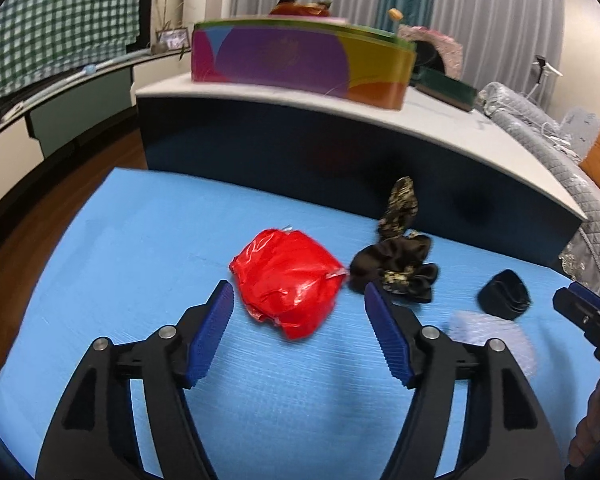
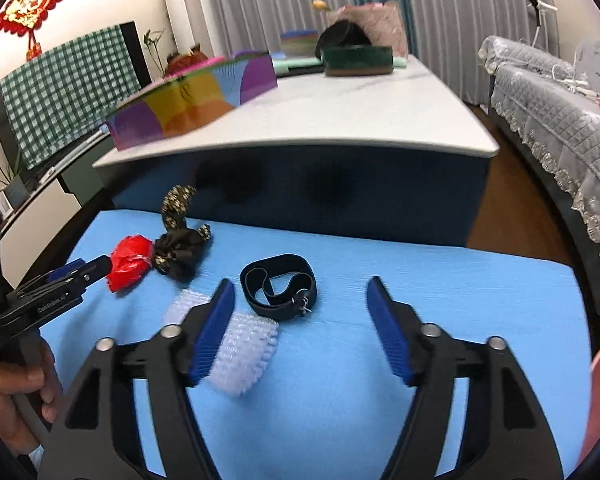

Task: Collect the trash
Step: 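Grasp the red plastic bag with the left gripper while the right grasps the black elastic band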

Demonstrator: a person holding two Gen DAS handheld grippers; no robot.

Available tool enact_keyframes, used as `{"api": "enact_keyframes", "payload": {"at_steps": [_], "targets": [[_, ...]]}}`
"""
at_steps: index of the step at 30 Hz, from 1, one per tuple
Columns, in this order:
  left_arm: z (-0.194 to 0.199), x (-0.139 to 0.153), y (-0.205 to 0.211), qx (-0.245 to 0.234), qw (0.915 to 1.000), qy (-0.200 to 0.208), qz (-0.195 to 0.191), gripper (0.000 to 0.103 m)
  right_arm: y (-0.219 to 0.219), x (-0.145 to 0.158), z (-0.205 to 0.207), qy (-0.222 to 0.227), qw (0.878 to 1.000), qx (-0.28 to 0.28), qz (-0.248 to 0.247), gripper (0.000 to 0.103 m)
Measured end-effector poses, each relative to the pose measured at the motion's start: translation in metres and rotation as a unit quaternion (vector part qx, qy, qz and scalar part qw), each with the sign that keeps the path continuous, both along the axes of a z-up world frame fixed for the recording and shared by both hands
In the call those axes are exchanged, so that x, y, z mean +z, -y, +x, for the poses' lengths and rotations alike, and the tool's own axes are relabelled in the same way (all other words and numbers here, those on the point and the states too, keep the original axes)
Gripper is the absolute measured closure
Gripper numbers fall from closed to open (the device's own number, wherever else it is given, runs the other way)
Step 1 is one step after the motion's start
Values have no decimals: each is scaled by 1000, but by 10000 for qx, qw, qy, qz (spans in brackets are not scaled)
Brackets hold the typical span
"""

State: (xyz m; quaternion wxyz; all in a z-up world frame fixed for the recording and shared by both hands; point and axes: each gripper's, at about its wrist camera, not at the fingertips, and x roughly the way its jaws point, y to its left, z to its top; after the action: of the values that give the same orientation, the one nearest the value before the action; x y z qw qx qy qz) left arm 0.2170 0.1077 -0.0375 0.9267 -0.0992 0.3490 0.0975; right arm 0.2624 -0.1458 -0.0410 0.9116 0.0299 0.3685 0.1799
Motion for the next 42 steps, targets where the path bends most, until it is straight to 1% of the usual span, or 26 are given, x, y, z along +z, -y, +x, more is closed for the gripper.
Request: {"api": "enact_keyframes", "payload": {"at_steps": [3, 5, 8, 10, 12, 15, 17, 18, 19, 20, 21, 23, 24, 25, 26, 28, 30, 34, 37, 42], "targets": [[6, -7, -5, 126, 9998, -177, -19, 34, -10, -5, 10, -83, 9999, 116, -77, 27], [10, -9, -9, 183, 9995, -238, -123, 30, -18, -8, 17, -118, 9996, 200, -152, 26], [16, -11, -14, 228, 9990, -323, -213, 30, -27, -13, 26, -285, 9990, 308, -169, 26], [19, -13, -15, 271, 9986, -390, -250, 30, -32, -17, 31, -375, 9983, 350, -282, 26], [21, -16, -17, 292, 9981, -445, -316, 30, -35, -22, 34, -431, 9975, 310, -464, 26], [24, -18, -18, 307, 9977, -485, -356, 30, -33, -29, 39, -552, 9968, 225, -526, 26], [27, -20, -19, 300, 9974, -497, -425, 30, -31, -32, 41, -660, 9965, 203, -473, 30], [27, -21, -19, 288, 9973, -508, -440, 30, -31, -32, 42, -639, 9966, 191, -493, 30], [28, -21, -18, 272, 9973, -520, -444, 33, -31, -32, 42, -622, 9965, 196, -530, 33], [29, -22, -17, 238, 9973, -536, -444, 40, -33, -32, 42, -642, 9961, 226, -553, 40], [30, -22, -16, 204, 9973, -551, -450, 40, -33, -32, 42, -660, 9959, 239, -579, 44], [29, -22, -14, 180, 9976, -532, -410, 42, -32, -32, 40, -631, 9959, 213, -609, 60], [29, -21, -13, 170, 9977, -511, -413, 43, -31, -31, 39, -642, 9960, 219, -585, 65], [28, -19, -13, 158, 9979, -471, -421, 46, -30, -31, 39, -644, 9962, 225, -548, 73], [27, -17, -12, 141, 9982, -445, -386, 47, -28, -30, 39, -647, 9964, 214, -514, 80], [25, -13, -10, 130, 9987, -395, -306, 48, -22, -27, 36, -629, 9967, 137, -485, 85], [22, -9, -8, 117, 9991, -337, -233, 48, -14, -21, 32, -592, 9974, 73, -412, 87], [15, 1, -4, 109, 9996, -214, -147, 48, -3, -5, 19, -420, 9982, -13, -426, 87], [9, 8, 1, 53, 9999, -103, -48, 49, 5, 9, 6, -257, 9986, -122, -444, 87], [-4, 22, 12, -122, 9999, 84, 9, 49, 20, 33, -21, 27, 9984, -310, -464, 87]]}}
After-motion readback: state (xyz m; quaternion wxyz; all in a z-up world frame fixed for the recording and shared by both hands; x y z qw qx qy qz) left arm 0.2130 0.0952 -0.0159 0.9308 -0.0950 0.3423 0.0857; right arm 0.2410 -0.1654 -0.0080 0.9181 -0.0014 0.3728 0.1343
